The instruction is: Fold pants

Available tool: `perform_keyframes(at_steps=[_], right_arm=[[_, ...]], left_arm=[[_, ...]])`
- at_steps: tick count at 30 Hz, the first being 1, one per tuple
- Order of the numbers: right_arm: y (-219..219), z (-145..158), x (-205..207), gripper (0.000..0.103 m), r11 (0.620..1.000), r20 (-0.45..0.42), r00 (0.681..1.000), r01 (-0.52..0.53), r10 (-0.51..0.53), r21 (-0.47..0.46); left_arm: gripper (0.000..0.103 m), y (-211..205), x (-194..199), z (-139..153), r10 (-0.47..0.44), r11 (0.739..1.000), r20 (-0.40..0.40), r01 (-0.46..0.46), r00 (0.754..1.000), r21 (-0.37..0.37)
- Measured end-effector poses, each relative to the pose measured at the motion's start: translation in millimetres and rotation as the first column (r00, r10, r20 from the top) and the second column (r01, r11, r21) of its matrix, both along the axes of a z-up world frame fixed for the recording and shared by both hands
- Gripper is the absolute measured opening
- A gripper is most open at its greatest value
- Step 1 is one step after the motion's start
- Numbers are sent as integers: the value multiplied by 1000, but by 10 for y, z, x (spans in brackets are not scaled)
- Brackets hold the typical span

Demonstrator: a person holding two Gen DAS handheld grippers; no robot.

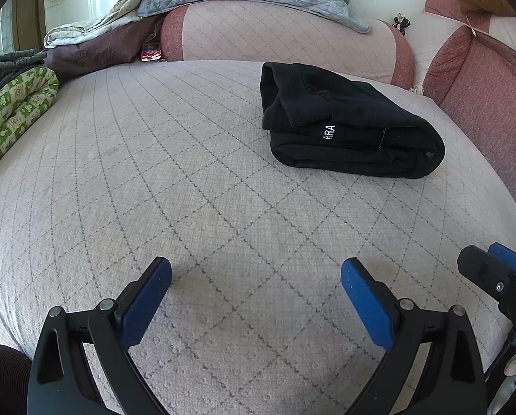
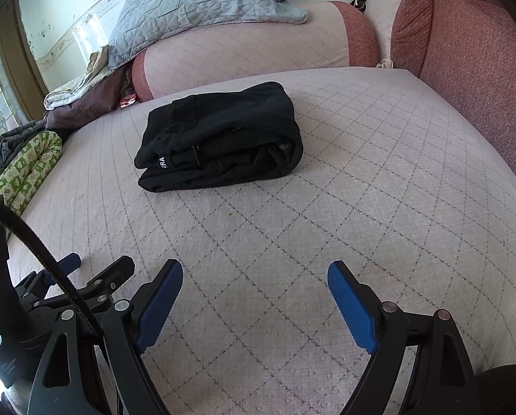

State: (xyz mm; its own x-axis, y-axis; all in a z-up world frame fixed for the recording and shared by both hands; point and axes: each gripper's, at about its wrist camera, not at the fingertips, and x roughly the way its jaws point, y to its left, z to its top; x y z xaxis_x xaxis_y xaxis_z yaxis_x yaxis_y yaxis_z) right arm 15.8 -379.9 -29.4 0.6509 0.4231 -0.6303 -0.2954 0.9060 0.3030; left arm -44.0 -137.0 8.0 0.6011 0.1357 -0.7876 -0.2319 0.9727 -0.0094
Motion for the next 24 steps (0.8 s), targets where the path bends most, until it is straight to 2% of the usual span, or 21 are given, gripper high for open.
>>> perform_keyframes(at_steps=[4, 7, 11, 13, 17, 21, 23, 24], right_arm=[[11, -25, -5, 90, 1000, -9, 1000, 0, 0, -2], [27, -38, 3, 91, 1000, -11, 1000, -3, 3, -6], [41, -39, -8, 91, 1000, -6, 1000, -9, 9, -8], [48, -31, -14, 91, 1000, -1, 1000, -10, 10, -9], [65, -38, -19, 91, 1000, 2, 1000, -11, 11, -16], [106, -42, -12, 91, 999, 5, 1000, -21, 21, -29], [135, -41, -22, 91, 999, 14, 1000, -25, 25, -44], [148, -44, -29, 91, 998, 17, 999, -26, 27, -51]], left_arm=[[98, 15, -3, 6, 3, 1000, 7, -3, 1000, 0], [98, 30, -37, 55, 21, 1000, 43, -21, 999, 5], [98, 42, -99, 313, 54, 994, 142, -67, 988, 89], [101, 54, -100, 399, 62, 989, 154, -81, 986, 120], [103, 86, -70, 381, 91, 983, 97, -105, 991, 151], [103, 140, 0, 233, 77, 994, 3, -77, 997, 81], [103, 125, -18, 175, 69, 995, -10, -68, 998, 68], [103, 127, -19, 149, 55, 998, -15, -55, 998, 37]])
